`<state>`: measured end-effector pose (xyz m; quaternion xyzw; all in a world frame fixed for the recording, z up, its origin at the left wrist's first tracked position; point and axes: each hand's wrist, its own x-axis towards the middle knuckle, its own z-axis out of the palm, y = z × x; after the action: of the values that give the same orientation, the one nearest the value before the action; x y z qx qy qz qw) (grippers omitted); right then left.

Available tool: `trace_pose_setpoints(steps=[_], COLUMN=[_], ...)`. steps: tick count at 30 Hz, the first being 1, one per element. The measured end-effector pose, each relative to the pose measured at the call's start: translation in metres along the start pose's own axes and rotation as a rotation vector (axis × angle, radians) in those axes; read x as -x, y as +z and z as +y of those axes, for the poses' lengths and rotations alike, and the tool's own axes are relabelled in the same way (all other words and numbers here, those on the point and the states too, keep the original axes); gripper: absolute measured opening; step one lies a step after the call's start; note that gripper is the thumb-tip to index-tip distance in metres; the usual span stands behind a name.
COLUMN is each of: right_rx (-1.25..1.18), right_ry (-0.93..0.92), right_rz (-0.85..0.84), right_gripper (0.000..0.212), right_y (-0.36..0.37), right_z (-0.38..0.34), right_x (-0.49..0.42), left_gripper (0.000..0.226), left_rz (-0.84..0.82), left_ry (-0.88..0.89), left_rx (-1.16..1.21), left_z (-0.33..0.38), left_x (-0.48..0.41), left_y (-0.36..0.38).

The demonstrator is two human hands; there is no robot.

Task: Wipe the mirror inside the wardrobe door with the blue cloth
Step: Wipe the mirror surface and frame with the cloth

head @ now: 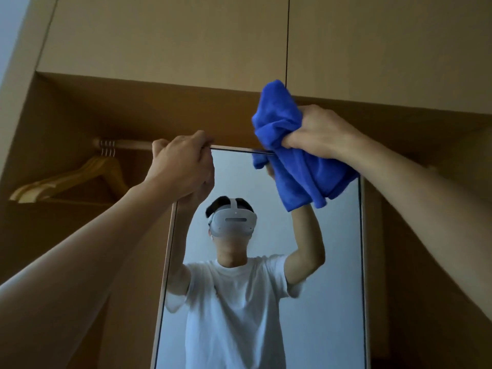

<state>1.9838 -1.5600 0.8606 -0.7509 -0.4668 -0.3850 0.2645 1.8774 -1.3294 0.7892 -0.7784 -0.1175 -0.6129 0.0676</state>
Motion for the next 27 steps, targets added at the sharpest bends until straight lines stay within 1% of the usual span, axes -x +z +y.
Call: trace_pose_setpoints(steps=[4, 7, 10, 15, 21, 24, 27], right_rx=[0.019, 0.038, 0.107, 0.113, 0.101, 0.078, 0.034], right_ry=[0.162, 0.197, 0.159, 0.029, -0.068, -0.100, -0.121], right_rz=[0.024, 0.039, 0.042, 0.051, 0.056, 0.037, 0.006], right_gripper=[0.013, 0.013, 0.017, 0.021, 0.027, 0.026, 0.021], right_y=[-0.021, -0.021, -0.011, 0.017, 0.045, 0.053, 0.049], right_z=[0.039, 0.044, 0.026, -0.026, -0.080, -0.093, -0.090], right_x=[0.013, 0.015, 0.011, -0.004, -0.022, -0.025, -0.022], left_gripper=[0.036, 0.038, 0.039, 0.042, 0.039, 0.035, 0.036], left_rz=[-0.035, -0.058, -0.073, -0.078, -0.098, -0.104, -0.088], left_ry=[-0.031, -0.077, -0.097, -0.166, -0.222, -0.231, -0.231], left_rx=[0.201, 0.259, 0.287, 0.321, 0.434, 0.480, 0.485], left_z=[-0.007, -0.012, -0.013, -0.018, -0.020, -0.023, -0.025], left_x=[0.001, 0.004, 0.006, 0.005, 0.005, 0.007, 0.010], left_y=[-0.008, -0.009, -0.010, -0.013, -0.012, -0.010, -0.009])
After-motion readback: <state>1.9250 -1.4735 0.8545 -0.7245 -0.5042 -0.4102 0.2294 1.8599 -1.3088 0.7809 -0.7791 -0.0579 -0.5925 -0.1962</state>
